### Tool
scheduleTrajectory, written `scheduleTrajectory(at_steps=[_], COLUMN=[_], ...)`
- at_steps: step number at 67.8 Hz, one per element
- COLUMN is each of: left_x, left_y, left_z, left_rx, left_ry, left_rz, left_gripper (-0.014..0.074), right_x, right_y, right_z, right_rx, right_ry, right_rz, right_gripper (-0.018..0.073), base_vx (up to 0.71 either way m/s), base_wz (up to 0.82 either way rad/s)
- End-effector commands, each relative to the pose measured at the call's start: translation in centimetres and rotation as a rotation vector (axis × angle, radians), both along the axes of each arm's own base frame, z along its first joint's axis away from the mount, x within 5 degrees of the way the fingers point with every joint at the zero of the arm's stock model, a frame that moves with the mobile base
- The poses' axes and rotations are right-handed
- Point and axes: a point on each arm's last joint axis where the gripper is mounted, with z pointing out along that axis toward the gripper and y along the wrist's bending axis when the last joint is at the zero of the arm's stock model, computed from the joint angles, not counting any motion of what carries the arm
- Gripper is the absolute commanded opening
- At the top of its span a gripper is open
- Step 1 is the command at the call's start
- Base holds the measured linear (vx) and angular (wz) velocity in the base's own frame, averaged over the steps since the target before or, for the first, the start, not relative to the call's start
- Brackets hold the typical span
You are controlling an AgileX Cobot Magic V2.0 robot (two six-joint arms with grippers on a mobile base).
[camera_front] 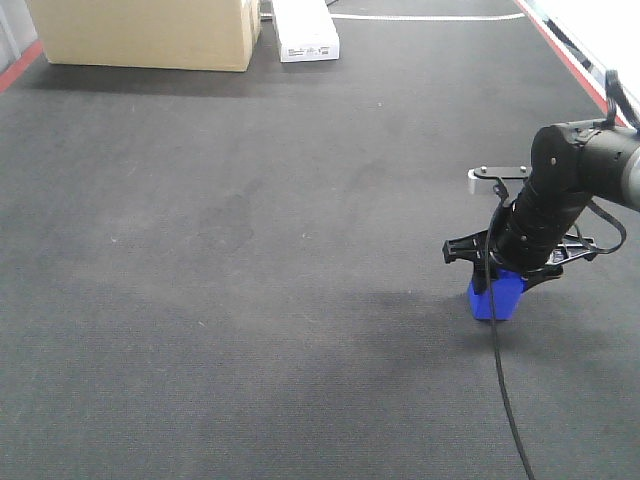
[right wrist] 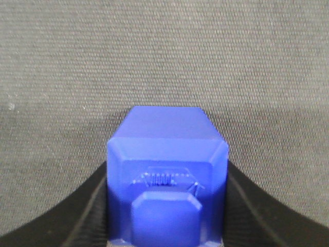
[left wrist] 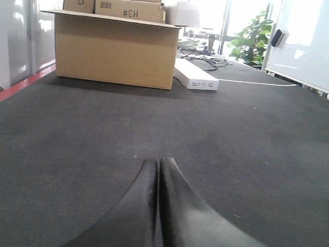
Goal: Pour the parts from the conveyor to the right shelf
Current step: 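Close the right gripper on the blue block, then lift the blue block off the conveyor with the right gripper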
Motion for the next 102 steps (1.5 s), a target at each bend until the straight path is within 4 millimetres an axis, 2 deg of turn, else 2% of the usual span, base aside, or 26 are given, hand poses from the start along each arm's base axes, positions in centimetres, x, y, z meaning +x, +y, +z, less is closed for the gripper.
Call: scheduleTrajectory(at_steps=[1,7,18,35,43,59,72,93,102], left_x=[0.0,0.0,0.0,0.0,0.0,0.0,0.0,0.0,0.0], left_y=[0.0,0.0,0.0,0.0,0.0,0.0,0.0,0.0,0.0], left_z=[0.0,0.0,0.0,0.0,0.0,0.0,0.0,0.0,0.0], left_rx=[-0.016,-0.016,-0.016,-0.016,-0.016,-0.016,-0.016,-0.016,-0.016], left_ry=[-0.059,-0.059,-0.059,-0.059,-0.059,-0.059,-0.059,-0.059,-0.059], left_rz=[-0.006,-0.006,-0.006,-0.006,-0.006,-0.006,-0.006,-0.006,-0.006], left_gripper=[-0.0006,-0.0006,-0.0006,-0.0006,-0.0006,-0.0006,-0.0006,-0.0006,-0.0006], right_x=[0.2,-0.4,-3.2,-10.0,-12.9,-18.6,-22.9,-30.1,-32.1], right_y=[-0.6,-1.0,-1.6,-2.3,-2.6,-3.1,-3.5,-4.3,-4.5], right_z=[3.5,5.4,8.9,12.6,12.7,13.9,13.5,11.9,10.3], right_rx=[-0.007,-0.009,-0.032,-0.034,-0.039,0.000,0.013,0.029,0.033], right_ry=[-0.134,-0.208,-0.408,-0.633,-0.675,-0.879,-1.008,-1.238,-1.300], right_rz=[0.006,0.005,0.031,0.072,0.096,0.086,0.085,0.078,0.076], right_gripper=[0.0102,-0.0017,-0.0009,-0.0008,-0.0008,-0.0008,-0.0008,-0.0008,-0.0008], base_vx=[0.00,0.00,0.00,0.00,0.00,0.00,0.00,0.00,0.00], base_wz=[0.00,0.00,0.00,0.00,0.00,0.00,0.00,0.00,0.00])
